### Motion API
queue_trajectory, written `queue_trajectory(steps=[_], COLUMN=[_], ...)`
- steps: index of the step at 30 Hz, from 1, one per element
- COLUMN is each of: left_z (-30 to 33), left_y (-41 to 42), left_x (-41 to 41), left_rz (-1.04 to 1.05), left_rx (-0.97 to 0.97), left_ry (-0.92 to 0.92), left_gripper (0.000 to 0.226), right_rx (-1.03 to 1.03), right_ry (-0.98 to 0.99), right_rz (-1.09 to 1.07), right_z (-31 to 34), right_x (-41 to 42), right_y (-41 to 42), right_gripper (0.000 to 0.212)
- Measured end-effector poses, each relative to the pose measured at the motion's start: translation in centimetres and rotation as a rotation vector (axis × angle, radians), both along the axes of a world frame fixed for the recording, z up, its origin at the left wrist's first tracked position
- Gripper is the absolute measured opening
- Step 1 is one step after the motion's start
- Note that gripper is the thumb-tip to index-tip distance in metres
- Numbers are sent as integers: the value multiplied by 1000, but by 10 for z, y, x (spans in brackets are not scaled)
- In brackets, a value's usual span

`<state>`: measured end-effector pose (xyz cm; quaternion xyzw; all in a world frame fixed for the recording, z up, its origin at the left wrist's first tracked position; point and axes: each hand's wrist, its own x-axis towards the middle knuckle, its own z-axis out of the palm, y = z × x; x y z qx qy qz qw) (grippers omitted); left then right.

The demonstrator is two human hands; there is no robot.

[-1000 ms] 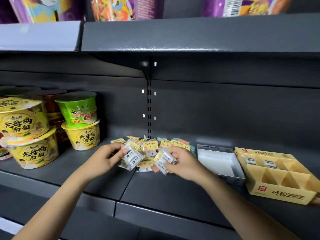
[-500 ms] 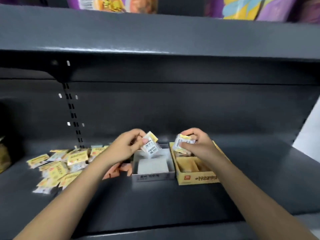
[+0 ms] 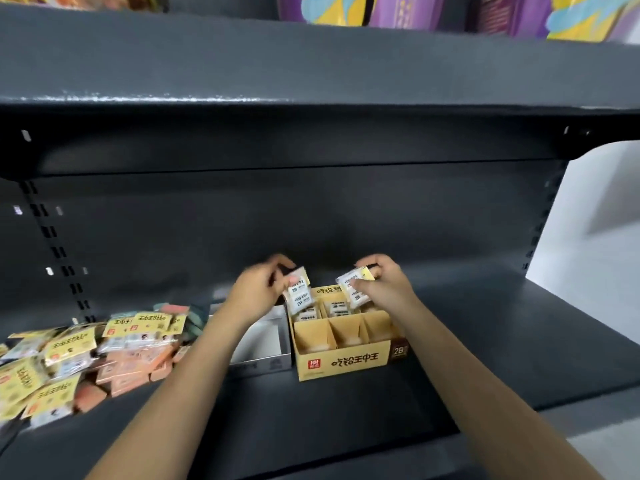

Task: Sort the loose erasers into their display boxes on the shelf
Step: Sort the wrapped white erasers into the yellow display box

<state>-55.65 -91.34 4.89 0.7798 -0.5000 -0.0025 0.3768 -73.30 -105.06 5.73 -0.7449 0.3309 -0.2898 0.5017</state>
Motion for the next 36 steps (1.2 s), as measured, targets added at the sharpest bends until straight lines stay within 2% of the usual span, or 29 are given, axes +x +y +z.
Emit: queue_trajectory(steps=[5, 10, 15, 19, 22, 25, 27, 33, 36], left_z=[-15, -26, -28, -27, -27, -23, -23, -30, -33], left_y=[-12, -15, -22, -26, -26, -26, -27, -25, -20], left_x=[-8, -12, -7, -11, -12, -14, -15, -19, -13], left_rz=[44, 80, 190, 189, 150, 87, 93, 124, 107], left_rx=[-43, -52, 60, 119, 132, 200, 203, 131, 117], left_ry=[24, 31, -2, 30, 50, 52, 24, -20, -54], left_gripper=[10, 13, 19, 7, 23, 26, 22, 7, 11], right_rx=[-111, -253, -352, -381, -520, -687, -723, -714, -742], right_ry=[54, 222, 301, 355, 491, 621, 618, 474, 487], right_rz=[8, 76, 95, 85, 69, 51, 55, 148, 114], right_z=[-8, -18, -18, -19, -22, -21, -21, -26, -27], right_x=[14, 18, 23, 29, 32, 33, 34, 35, 34], right_y=[-6, -12, -17, -18, -18, -18, -18, -13, -11], right_gripper=[21, 18, 21, 19, 24, 31, 32, 6, 9])
